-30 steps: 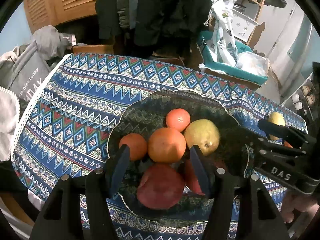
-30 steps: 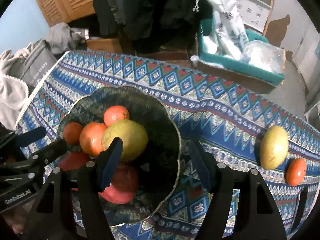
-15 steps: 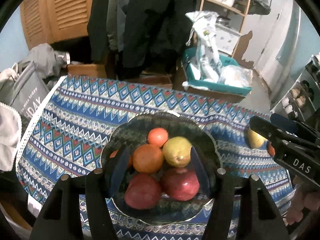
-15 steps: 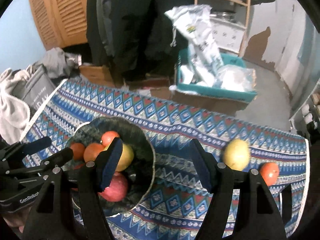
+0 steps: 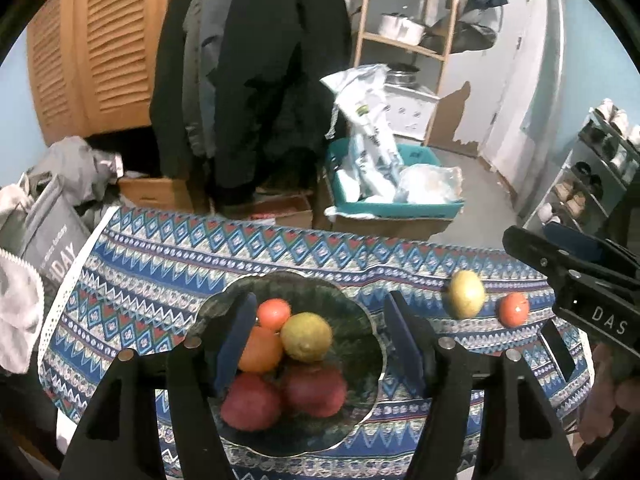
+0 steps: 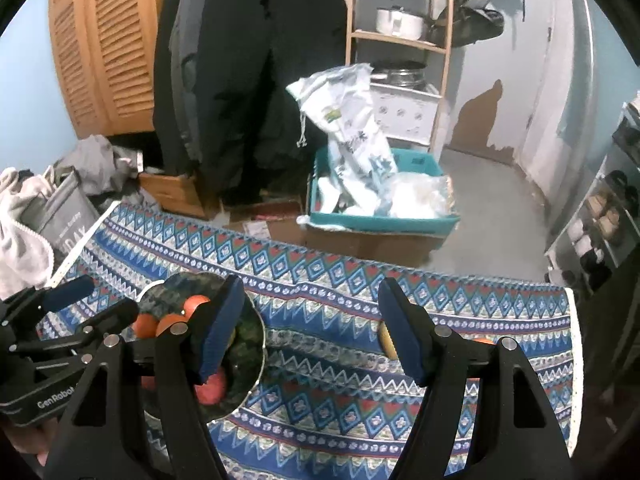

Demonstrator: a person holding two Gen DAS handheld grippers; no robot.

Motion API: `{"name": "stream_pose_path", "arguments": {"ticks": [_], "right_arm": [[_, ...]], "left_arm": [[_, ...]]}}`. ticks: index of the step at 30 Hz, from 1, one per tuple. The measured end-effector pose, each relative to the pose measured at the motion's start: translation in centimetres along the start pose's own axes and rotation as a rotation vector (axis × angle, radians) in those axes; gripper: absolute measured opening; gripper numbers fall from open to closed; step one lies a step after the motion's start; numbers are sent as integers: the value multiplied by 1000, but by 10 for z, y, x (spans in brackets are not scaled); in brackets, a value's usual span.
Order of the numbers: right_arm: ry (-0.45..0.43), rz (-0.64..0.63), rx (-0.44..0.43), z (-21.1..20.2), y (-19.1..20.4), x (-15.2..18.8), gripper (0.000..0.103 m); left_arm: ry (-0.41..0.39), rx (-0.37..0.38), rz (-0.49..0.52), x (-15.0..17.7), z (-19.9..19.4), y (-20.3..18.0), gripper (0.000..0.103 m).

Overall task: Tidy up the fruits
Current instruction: 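Open both tools and withdraw them from the bowl toward the remaining fruit, then close the left tool on the yellow fruit while the right tool closes on the tangerine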

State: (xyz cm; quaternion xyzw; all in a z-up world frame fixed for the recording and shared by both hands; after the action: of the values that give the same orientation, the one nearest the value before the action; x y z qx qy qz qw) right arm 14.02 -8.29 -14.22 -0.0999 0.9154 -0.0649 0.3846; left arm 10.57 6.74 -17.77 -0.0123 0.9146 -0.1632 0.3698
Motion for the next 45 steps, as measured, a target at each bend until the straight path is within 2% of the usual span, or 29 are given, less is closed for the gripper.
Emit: {"name": "stream_pose_path", "arguments": {"ticks": [10,18,32,40,45], "right_arm": [[-44,51,25,-24,-38,-2,71],[-53,107,83,-31,-87,6,71],[-14,229,170,-33,-179,36,71],[10,261,192,-28,-207,52,72],[49,273,180,-10,-217,61,72]], "left_arm": [[-21,38,55,-8,-3,-37,71],[-14,78,93,-11,6,-69,74],[25,134,182,-7,29,-130,77],[61,144,211,-3,49,-154,77],[85,159,208,-1,64,-163,80]]}}
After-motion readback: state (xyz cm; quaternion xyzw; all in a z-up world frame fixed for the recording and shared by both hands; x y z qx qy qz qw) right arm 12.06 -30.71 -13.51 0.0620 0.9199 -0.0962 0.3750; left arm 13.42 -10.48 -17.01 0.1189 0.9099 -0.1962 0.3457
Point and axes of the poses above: each gripper's, at about its wrist camera, not at the fingertips, and z roughly the way its jaws point, y to its left, x to its underside, the point moved 6 cm from there along z, roughly the way its jaws point, and after that the axes turned 15 degrees about x, right-handed, at the moved point
